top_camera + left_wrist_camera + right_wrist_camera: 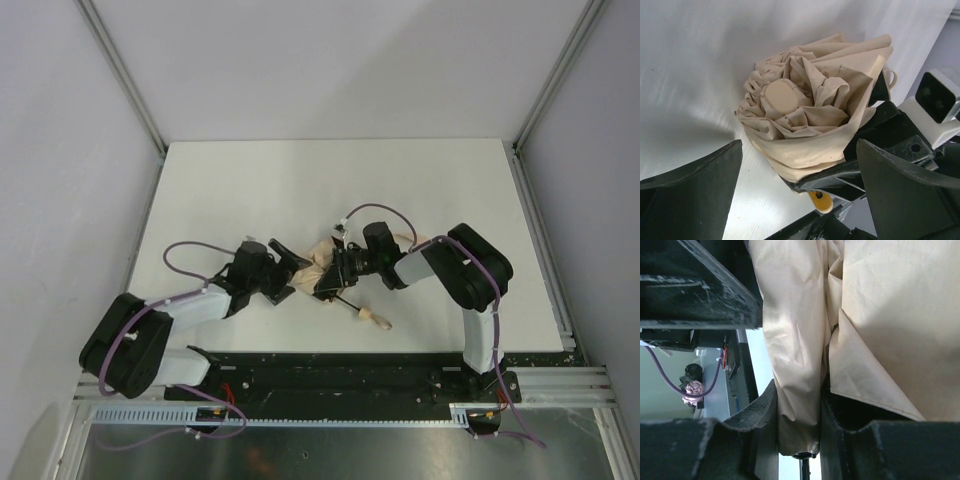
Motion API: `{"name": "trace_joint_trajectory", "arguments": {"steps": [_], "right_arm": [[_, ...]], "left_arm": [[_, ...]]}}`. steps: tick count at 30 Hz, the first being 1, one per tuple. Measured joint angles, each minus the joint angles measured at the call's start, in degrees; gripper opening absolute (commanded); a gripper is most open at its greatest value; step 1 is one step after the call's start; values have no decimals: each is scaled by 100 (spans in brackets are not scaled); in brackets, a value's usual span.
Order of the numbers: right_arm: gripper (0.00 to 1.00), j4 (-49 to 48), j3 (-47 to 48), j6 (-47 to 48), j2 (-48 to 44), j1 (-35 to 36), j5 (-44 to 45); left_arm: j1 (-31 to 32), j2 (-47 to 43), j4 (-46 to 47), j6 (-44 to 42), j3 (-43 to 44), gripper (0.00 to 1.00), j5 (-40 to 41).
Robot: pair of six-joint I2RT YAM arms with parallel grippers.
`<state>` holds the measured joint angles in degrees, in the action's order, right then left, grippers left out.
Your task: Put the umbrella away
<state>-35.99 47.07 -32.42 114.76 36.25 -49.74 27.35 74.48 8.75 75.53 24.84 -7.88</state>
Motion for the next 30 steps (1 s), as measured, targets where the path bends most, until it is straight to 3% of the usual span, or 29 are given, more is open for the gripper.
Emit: {"name": "trace_joint_trajectory", "arguments": {"steps": [2,11,14,17,19,24,27,30], "right_arm": [[0,-61,-31,-24,13,-7,-74],[0,-37,-55,85,-7,-39,-175],[0,103,-55,256,-72,-35,-140],[0,251,-55,435,-160,4,-37],[12,428,-7,560,-256,37,90],[57,1646,398,979,-520,212,595],[71,2726,813,1211,-772,492,1231],[77,3668,1119,1482,-1106,876,2273]], "left_arm": [[122,129,199,50,-46,92,125],[407,739,1272,240,-308,50,671],[472,796,1515,205,-396,31,837],[501,841,1705,254,-444,20,881],[505,881,1792,249,-470,15,881],[505,986,1969,243,-485,10,872],[505,1019,2017,203,-485,7,898],[507,1023,2050,205,-487,1,894]]}}
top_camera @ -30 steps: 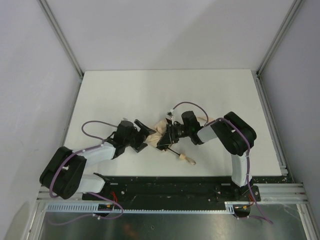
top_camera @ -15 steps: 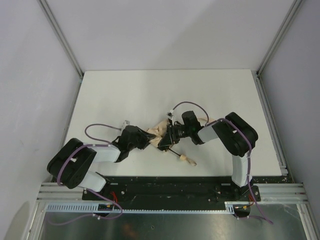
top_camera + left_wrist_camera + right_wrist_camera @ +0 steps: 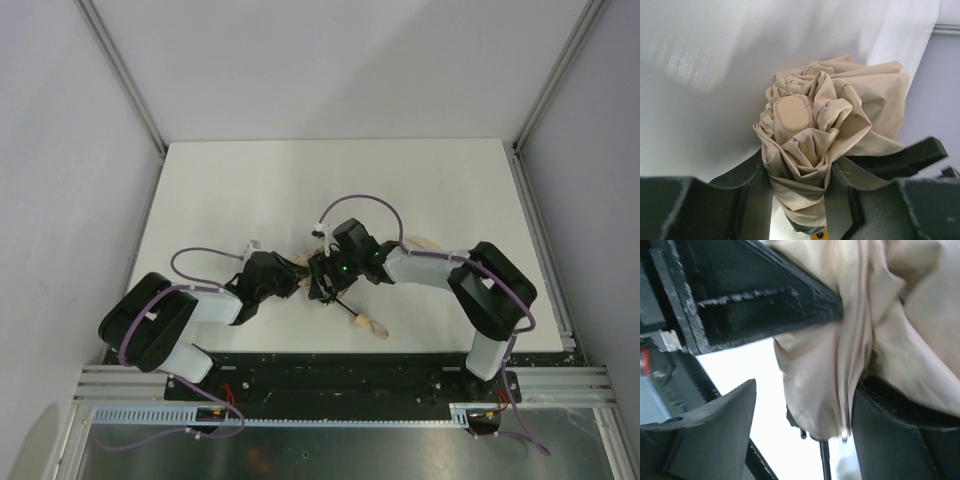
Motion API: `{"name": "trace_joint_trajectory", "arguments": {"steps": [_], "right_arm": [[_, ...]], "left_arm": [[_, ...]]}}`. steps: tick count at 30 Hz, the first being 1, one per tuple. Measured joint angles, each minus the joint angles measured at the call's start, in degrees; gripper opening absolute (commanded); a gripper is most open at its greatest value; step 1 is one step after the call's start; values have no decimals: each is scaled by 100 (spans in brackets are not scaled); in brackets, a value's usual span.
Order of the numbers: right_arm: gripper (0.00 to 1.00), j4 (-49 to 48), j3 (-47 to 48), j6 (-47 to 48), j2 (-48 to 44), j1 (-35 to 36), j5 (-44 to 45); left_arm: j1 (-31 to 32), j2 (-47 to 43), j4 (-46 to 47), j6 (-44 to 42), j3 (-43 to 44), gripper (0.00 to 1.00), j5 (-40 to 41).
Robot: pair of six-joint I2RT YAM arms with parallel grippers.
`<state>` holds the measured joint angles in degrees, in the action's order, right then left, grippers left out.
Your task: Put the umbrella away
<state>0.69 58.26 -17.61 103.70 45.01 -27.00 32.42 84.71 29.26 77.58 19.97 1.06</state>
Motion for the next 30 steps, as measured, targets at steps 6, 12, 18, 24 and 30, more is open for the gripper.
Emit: {"name": "trace_joint_trajectory", "arguments": {"steps": [6,12,18,24,30], "right_arm": [[83,1222,33,555,-837,573,2068],[83,824,-186,1189,-1259,1174,3381],[78,-50,-367,1794,-1040,1609,3641],[67,-734,-387,2124,-365,1711,3768],[35,-1196,-404,2288,109,1777,4312]], "left_arm": [[7,-11,-13,61,-13,0,-35],[9,-116,-494,249,116,0,-96],[9,-149,-1388,356,535,0,-129],[7,-98,-1770,470,728,0,-306],[0,-125,-2044,590,793,0,-328]]}}
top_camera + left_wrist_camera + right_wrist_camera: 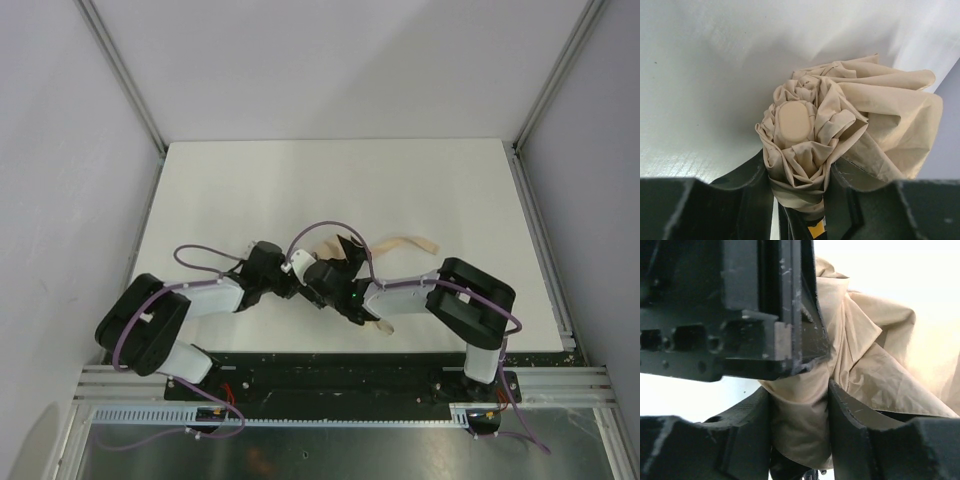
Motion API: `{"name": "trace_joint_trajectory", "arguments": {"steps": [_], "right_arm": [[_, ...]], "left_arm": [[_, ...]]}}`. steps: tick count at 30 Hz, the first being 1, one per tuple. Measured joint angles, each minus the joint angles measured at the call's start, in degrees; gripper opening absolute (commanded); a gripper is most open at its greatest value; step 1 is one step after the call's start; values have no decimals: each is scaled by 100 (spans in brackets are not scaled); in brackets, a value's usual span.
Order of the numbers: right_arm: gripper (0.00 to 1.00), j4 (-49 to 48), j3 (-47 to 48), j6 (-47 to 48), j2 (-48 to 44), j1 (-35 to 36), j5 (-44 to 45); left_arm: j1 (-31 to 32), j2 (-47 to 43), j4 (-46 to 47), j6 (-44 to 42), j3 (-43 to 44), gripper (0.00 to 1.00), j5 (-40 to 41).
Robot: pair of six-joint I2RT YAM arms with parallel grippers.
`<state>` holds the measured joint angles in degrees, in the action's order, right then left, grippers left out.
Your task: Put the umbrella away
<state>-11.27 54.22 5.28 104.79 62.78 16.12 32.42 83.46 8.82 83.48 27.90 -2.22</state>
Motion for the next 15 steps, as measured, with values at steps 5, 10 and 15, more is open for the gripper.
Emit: {"name": "trace_joint_trajectory", "arguments": {"steps": [5,10,15], "right_arm": [[6,-319,-90,13,85,151,319],[0,-612,-205,-129,92,48,-179],[0,-1045,-369,-496,92,-420,-1491]], "left_arm": [[-20,-146,-210,7,0,0,35],[-87,-420,-527,9,-52,39,81],[-365,-1130,-872,-103,-330,88,-114]]}}
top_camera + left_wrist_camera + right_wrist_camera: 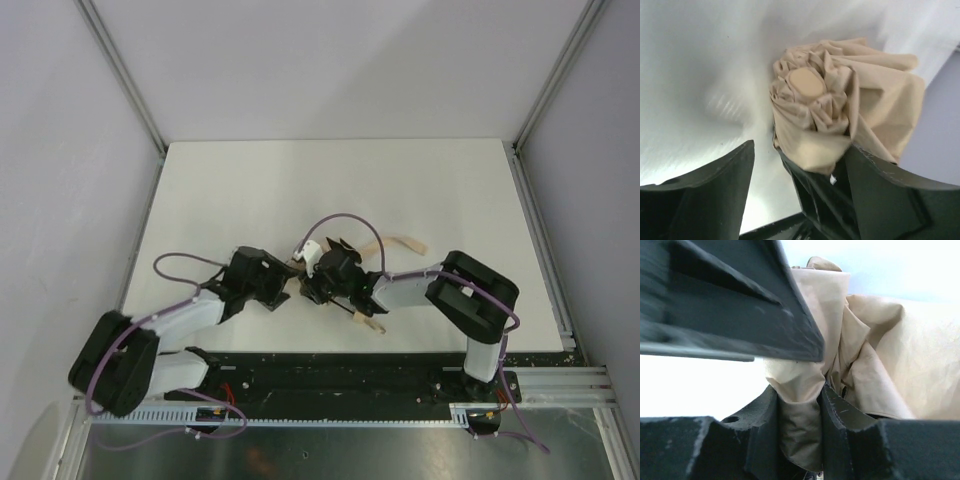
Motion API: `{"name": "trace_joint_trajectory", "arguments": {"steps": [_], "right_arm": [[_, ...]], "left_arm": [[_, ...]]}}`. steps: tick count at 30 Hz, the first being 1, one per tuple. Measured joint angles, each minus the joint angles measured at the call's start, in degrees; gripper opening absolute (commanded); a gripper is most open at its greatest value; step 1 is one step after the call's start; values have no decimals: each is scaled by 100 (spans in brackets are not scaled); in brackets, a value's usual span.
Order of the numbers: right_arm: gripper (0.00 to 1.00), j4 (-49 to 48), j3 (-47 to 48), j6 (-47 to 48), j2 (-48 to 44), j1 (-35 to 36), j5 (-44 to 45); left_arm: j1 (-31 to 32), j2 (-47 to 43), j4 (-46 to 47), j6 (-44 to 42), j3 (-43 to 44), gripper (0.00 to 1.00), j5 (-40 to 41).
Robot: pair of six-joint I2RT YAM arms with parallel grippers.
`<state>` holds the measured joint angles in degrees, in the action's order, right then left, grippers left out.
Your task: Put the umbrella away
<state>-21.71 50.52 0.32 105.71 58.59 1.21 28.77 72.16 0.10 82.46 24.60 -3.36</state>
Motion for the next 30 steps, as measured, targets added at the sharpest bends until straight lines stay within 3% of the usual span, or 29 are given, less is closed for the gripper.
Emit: {"name": "trace_joint_trajectory", "arguments": {"steps": [2,7,16,22,30], "right_arm": [[0,-136,-61,-212,0,-280,-638],[0,-455,-94,-855,184,-990,-2286],[0,-1368,-92,-2310,990,-2127,-4968],[0,-1821,-133,-2914,1294,-2424,-5713],[0,-2109,-181,-3228,1381,-2511,-5895]], "left_arm": [[-131,-494,-140,-96,-131,97,-85],[-389,-1333,-201,-293,-214,99,-181],[-216,-737,79,-214,-328,100,-466],[-24,127,734,-59,-216,99,-496],[275,1080,1506,162,221,98,-610]]}}
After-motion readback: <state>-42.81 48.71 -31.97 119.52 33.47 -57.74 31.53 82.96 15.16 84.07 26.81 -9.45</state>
